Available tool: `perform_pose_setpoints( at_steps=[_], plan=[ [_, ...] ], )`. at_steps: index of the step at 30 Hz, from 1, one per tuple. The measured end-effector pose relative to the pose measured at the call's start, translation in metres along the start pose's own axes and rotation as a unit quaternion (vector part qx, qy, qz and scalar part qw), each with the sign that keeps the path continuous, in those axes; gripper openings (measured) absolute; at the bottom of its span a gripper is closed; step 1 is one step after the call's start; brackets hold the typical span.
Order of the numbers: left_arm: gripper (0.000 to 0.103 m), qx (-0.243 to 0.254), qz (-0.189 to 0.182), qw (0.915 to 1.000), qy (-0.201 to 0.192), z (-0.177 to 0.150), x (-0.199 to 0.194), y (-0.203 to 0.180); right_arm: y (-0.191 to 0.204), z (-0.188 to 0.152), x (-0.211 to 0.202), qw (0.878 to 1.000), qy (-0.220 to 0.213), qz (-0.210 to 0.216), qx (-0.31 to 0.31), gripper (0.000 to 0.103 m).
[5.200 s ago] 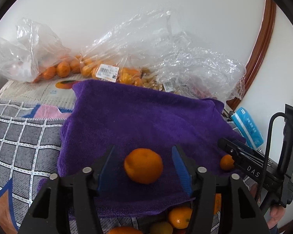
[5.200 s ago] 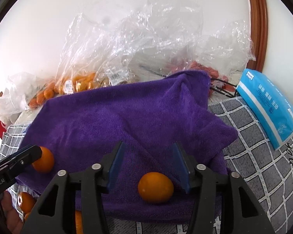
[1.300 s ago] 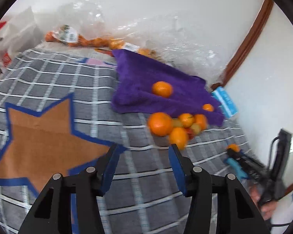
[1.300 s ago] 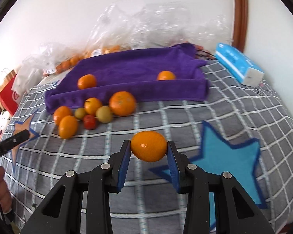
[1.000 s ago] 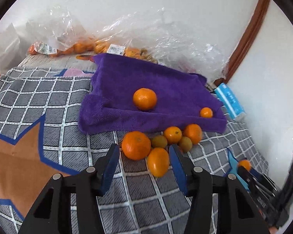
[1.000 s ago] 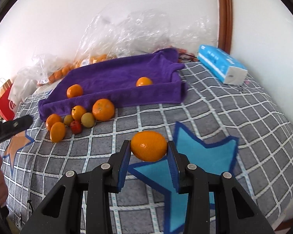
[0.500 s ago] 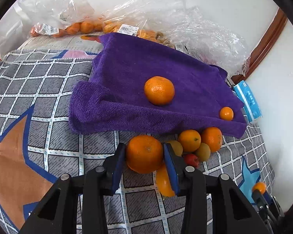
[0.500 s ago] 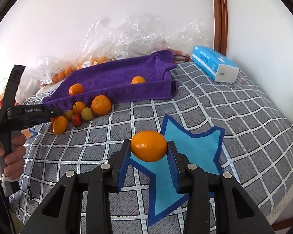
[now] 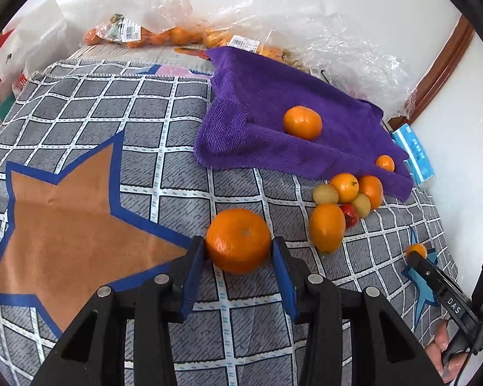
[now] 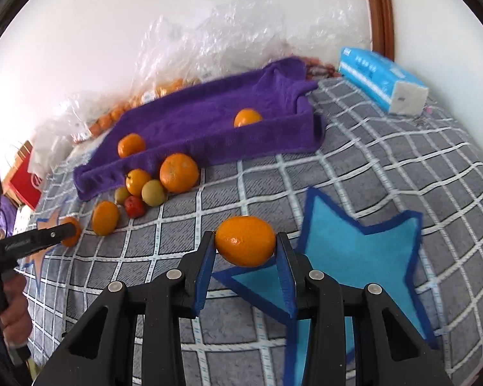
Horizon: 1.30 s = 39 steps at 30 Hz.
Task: Organize fruits
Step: 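Lift both held oranges above the bed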
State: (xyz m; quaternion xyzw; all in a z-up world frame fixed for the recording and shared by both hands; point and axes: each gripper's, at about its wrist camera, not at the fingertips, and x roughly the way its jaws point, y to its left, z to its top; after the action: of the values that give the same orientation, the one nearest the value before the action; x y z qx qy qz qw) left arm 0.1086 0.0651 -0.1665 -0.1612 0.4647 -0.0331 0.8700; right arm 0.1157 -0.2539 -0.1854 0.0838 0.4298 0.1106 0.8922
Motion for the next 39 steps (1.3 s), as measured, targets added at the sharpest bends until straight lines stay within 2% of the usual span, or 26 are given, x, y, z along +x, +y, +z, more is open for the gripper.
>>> perform_pose_setpoints(
  at_steps=[3, 5, 8, 10, 16, 21, 25, 34, 39],
  plan=[
    [0.048, 0.018, 0.002, 0.9996, -0.022, -0.002, 0.002, -0.004, 0.008, 0.002, 0.008, 1.000, 0.009, -0.002, -0.012, 0.037],
    [0.048, 0.027, 0.015, 0.9989, -0.034, -0.002, 0.004, -0.008, 0.013, 0.003, 0.012, 1.000, 0.009, -0.009, -0.020, 0.037],
    [0.045, 0.048, 0.036, 0.9969, -0.051, -0.005, 0.005, -0.014, 0.020, 0.004, 0.019, 0.999, 0.007, -0.016, -0.030, 0.037],
    [0.038, 0.061, 0.045, 0.9957, -0.054, -0.006, 0.005, -0.017, 0.022, 0.004, 0.022, 0.999, 0.001, -0.024, -0.034, 0.037],
    [0.038, 0.060, 0.022, 0.9966, -0.052, -0.005, 0.005, -0.012, 0.027, 0.001, 0.028, 0.998, 0.000, -0.029, -0.052, 0.038],
    [0.038, 0.020, -0.024, 0.9976, -0.061, -0.006, 0.001, 0.003, 0.014, 0.002, 0.025, 1.000, -0.002, 0.013, -0.028, 0.040],
    [0.038, 0.052, -0.027, 0.9960, -0.067, -0.009, -0.001, -0.010, 0.008, 0.003, 0.024, 0.999, -0.002, 0.033, -0.014, 0.040],
    [0.038, 0.051, -0.041, 0.9947, -0.078, -0.010, -0.005, -0.010, 0.026, -0.001, 0.022, 0.998, -0.008, -0.002, -0.062, 0.039],
    [0.038, 0.046, -0.046, 0.9944, -0.083, -0.009, -0.007, -0.008, 0.030, -0.004, 0.014, 0.996, -0.024, 0.002, -0.081, 0.039]
  ],
)
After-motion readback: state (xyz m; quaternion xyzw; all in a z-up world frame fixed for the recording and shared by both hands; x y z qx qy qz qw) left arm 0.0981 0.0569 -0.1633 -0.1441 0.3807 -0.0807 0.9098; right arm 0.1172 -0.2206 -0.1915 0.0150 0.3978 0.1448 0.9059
